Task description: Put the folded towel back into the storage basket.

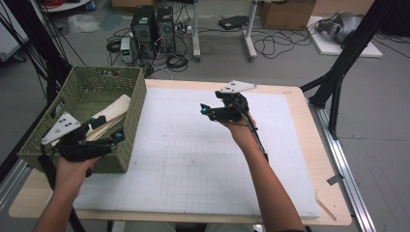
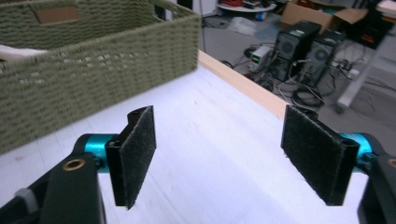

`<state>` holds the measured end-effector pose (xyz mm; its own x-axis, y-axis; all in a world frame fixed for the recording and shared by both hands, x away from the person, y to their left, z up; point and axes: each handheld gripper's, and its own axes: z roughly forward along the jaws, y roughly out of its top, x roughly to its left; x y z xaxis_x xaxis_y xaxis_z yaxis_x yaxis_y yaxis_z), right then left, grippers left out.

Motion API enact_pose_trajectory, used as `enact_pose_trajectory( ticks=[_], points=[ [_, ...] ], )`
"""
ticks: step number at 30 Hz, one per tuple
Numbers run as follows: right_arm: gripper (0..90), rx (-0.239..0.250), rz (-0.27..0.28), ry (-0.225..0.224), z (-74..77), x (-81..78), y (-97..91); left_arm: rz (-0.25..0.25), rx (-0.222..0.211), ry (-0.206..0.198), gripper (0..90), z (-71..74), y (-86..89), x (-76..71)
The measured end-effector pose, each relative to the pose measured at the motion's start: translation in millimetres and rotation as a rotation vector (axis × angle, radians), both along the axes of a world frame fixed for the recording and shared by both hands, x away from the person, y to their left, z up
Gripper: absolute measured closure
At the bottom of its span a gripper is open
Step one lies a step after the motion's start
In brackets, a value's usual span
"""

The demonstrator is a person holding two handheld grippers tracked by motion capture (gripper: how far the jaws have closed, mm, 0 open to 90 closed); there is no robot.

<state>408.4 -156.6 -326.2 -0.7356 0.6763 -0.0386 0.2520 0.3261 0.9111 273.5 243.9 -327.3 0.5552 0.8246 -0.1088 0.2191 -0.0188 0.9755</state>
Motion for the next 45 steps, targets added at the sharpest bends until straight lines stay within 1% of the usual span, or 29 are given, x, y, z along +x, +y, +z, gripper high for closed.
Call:
enact_pose_trajectory(
  ticks=[2, 6, 9, 10, 12, 13, 15, 17, 18, 20, 22, 26, 28, 30, 31, 33, 36, 37, 41, 45],
  points=[
    [22.5, 0.004, -0.022, 0.009, -4.5, -7.3, -13.4, -0.029, -0.003, -0.004, 18.9, -2.2, -9.9, 3.0],
    [20.0, 0.005, -0.057, 0.008, -13.5, -25.0, -38.4, -0.092, -0.004, -0.019, 18.9, -10.0, -32.3, 7.8],
    [13.9, 0.011, -0.101, 0.013, -20.7, -40.3, -57.4, -0.136, -0.005, -0.016, 18.9, -17.2, -47.9, 10.6],
    [12.0, 0.010, -0.115, 0.007, -23.7, -45.4, -63.7, -0.149, -0.008, -0.012, 18.9, -19.9, -53.3, 11.3],
    [12.0, 0.005, -0.136, -0.003, -30.2, -56.5, -76.9, -0.171, -0.005, -0.008, 18.9, -25.5, -63.0, 12.7],
    [12.0, 0.004, -0.146, -0.004, -33.7, -61.8, -83.1, -0.179, -0.008, -0.006, 19.0, -28.3, -67.4, 13.1],
    [11.9, -0.006, -0.166, 0.007, -40.7, -71.6, -94.8, -0.193, -0.010, -0.005, 19.0, -34.3, -75.7, 13.4],
    [11.8, -0.013, -0.182, 0.001, -48.0, -82.8, -105.0, -0.207, -0.009, -0.004, 19.1, -40.3, -82.9, 13.5],
    [11.9, -0.014, -0.188, 0.005, -51.7, -87.5, -109.8, -0.210, -0.009, 0.000, 19.1, -43.4, -85.8, 13.3],
    [11.8, -0.023, -0.206, 0.010, -58.7, -96.4, -118.2, -0.212, 0.005, 0.000, 19.1, -49.7, -91.4, 12.8],
    [11.7, -0.017, -0.221, 0.012, -65.3, -103.6, -125.7, -0.222, 0.011, 0.015, 19.1, -54.7, -94.9, 14.0],
    [11.5, -0.004, -0.254, 0.017, -75.5, -115.1, -135.5, -0.233, 0.020, 0.031, 19.4, -65.0, -101.3, 15.1],
    [11.5, -0.010, -0.261, 0.023, -80.0, -119.8, -138.5, -0.229, 0.026, 0.039, 19.6, -70.3, -102.5, 15.3],
    [11.5, -0.029, -0.266, 0.011, -81.1, -121.4, -140.1, -0.228, 0.032, 0.049, 19.7, -75.1, -103.4, 15.2],
    [11.5, -0.029, -0.273, 0.011, -81.2, -122.4, -140.8, -0.230, 0.040, 0.056, 19.7, -76.8, -103.6, 15.1],
    [11.5, -0.010, -0.279, 0.008, -81.2, -123.4, -142.6, -0.226, 0.049, 0.064, 19.9, -80.0, -102.8, 14.9],
    [11.5, -0.005, -0.285, 0.006, -82.0, -125.6, -143.1, -0.215, 0.052, 0.078, 20.1, -86.1, -100.8, 15.6],
    [11.5, -0.012, -0.283, 0.004, -82.9, -125.6, -143.8, -0.212, 0.056, 0.085, 20.1, -87.9, -100.0, 16.3],
    [11.5, -0.012, -0.291, 0.017, -85.3, -126.3, -144.9, -0.210, 0.057, 0.091, 20.1, -89.9, -100.9, 16.1],
    [11.5, -0.024, -0.292, 0.005, -85.4, -126.4, -144.8, -0.213, 0.063, 0.089, 20.1, -90.1, -101.2, 15.8]
  ],
)
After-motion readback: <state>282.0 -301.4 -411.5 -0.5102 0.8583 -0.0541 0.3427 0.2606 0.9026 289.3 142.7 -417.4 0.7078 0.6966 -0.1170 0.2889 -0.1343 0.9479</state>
